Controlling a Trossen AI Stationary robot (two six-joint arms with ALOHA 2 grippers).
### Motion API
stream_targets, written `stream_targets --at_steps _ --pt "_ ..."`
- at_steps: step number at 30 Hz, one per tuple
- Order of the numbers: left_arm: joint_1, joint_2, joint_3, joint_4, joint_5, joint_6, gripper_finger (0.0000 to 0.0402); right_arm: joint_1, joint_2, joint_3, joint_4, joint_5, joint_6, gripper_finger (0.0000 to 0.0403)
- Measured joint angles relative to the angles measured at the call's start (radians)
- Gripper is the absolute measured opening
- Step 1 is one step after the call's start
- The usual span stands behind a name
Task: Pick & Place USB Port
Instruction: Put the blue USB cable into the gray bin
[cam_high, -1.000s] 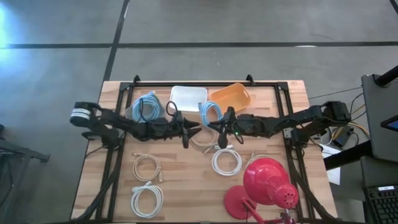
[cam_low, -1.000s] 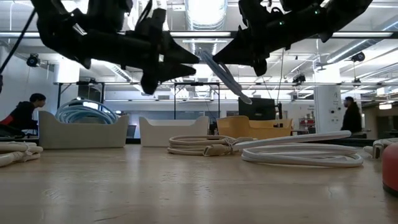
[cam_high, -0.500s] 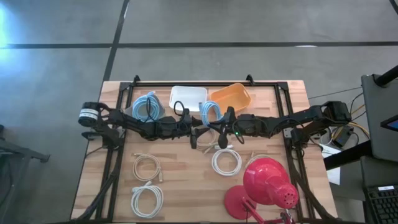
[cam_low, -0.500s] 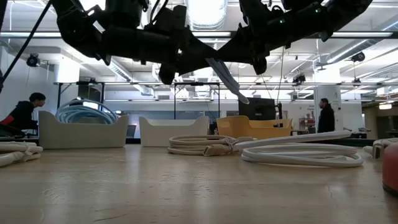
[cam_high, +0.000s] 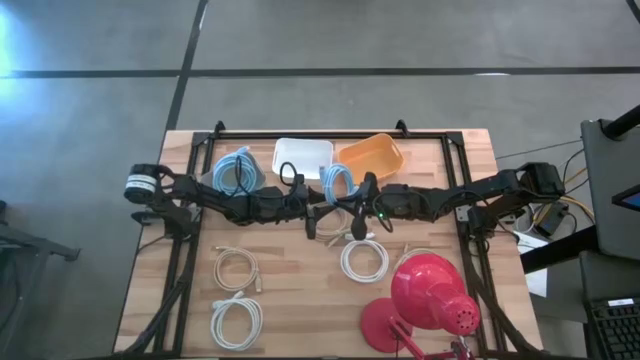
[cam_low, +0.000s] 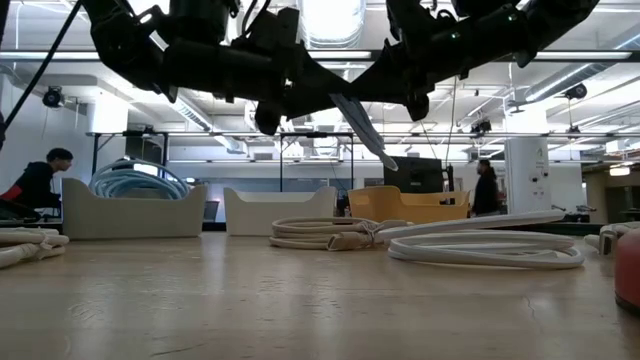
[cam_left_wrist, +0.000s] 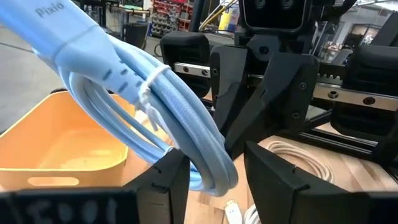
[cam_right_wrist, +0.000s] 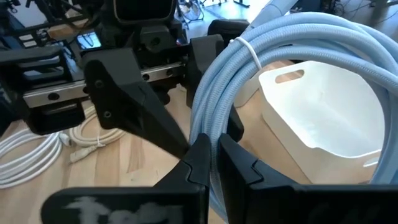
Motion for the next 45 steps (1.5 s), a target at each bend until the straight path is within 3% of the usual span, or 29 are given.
stream_targets --at_steps 23,33,40,45 --pt "0.001 -0.002 0.0 0.004 0.004 0.001 0.0074 0.0 0.0 0.0 -0.039 -0.016 -0.018 0.0016" --pt "0.001 -0.007 0.004 0.016 0.0 0.002 0.0066 0.0 0.002 -0.004 -0.075 -0.015 -0.084 0.0092" --pt "0.003 -0.008 0.003 0.005 0.0 0.002 0.0039 0.0 0.003 -0.004 -0.104 -0.015 -0.079 0.0128" --pt "0.015 -0.105 0.003 -0.164 -0.002 -0.037 0.0033 0.012 0.002 -0.003 -0.137 -0.015 -0.076 0.0136"
